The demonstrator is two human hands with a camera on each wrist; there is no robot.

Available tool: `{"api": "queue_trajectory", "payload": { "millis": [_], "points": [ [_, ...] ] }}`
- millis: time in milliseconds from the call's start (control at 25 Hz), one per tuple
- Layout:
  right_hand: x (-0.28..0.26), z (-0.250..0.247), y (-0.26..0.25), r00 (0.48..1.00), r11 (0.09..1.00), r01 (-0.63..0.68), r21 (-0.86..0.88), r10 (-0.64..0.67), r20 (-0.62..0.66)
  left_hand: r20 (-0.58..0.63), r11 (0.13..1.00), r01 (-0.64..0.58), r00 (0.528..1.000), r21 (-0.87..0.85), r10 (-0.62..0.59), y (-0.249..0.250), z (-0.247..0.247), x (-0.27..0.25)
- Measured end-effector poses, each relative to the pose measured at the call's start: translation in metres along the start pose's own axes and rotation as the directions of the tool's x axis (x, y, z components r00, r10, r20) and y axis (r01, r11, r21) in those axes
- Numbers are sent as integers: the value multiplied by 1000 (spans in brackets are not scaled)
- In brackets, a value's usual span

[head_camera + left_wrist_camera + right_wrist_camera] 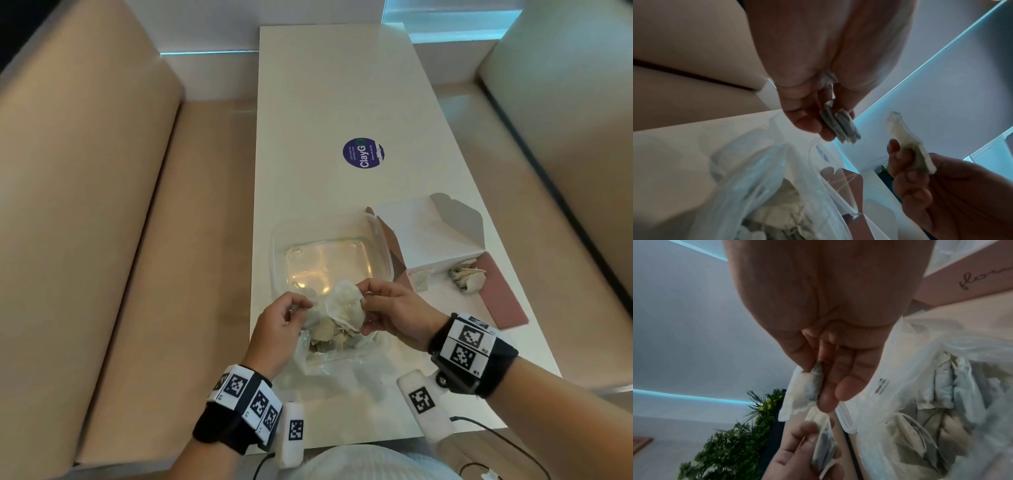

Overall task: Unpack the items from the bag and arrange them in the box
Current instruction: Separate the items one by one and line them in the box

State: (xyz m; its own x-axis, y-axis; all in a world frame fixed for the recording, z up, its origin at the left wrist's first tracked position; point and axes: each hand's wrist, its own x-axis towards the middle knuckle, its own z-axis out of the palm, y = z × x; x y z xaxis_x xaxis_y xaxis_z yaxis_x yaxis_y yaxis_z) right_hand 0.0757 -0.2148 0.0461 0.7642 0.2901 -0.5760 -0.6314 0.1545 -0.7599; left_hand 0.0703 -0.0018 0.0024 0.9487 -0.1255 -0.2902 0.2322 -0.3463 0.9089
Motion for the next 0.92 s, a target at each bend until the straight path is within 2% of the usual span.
{"api": "queue_trajectory", "payload": {
  "millis": [80,200,240,320,360,400,440,480,520,560,600,720,920],
  "points": [
    [-1,1,0,1000,999,3,48,-3,8,24,997,16,1000,-77,-14,9,8,-2],
    [-1,5,4,999,996,-3,88,7,-45,87,970,31,996,-242,-10,17,17,-7],
    [-1,7,6,998,997,-1,76,6,-60,95,970,16,995,-244,7,15,20,-8],
    [1,9,8,998,999,21,-25,-23,-62,35,983,-26,999,-181,33,11,24,-9],
    [2,6,10,996,985,47,-168,-59,-64,-9,988,-37,999,-149,36,11,25,-9],
    [4,-1,13,992,918,74,-391,-110,-69,-54,994,-48,998,-96,43,8,24,-9],
    [6,-11,16,984,768,76,-636,-161,-77,-86,998,-42,996,-46,38,4,23,-8],
    [7,-22,20,977,558,43,-829,-195,-81,-97,1000,-28,995,-12,27,0,20,-9],
    [7,-32,25,978,347,-2,-938,-197,-75,-101,1000,-14,995,16,15,-5,17,-9],
    [7,-39,32,981,180,-25,-983,-182,-59,-96,999,-2,995,41,6,-10,13,-9],
    [7,-44,40,986,57,-19,-998,-162,-28,-89,998,5,996,61,1,-16,10,-9],
    [11,-45,63,988,-181,72,-981,-123,95,-91,996,15,996,92,-7,-29,6,-10],
    [30,-32,79,973,-368,65,-928,-181,141,-98,996,21,995,90,-12,-34,3,-12]
  ]
}}
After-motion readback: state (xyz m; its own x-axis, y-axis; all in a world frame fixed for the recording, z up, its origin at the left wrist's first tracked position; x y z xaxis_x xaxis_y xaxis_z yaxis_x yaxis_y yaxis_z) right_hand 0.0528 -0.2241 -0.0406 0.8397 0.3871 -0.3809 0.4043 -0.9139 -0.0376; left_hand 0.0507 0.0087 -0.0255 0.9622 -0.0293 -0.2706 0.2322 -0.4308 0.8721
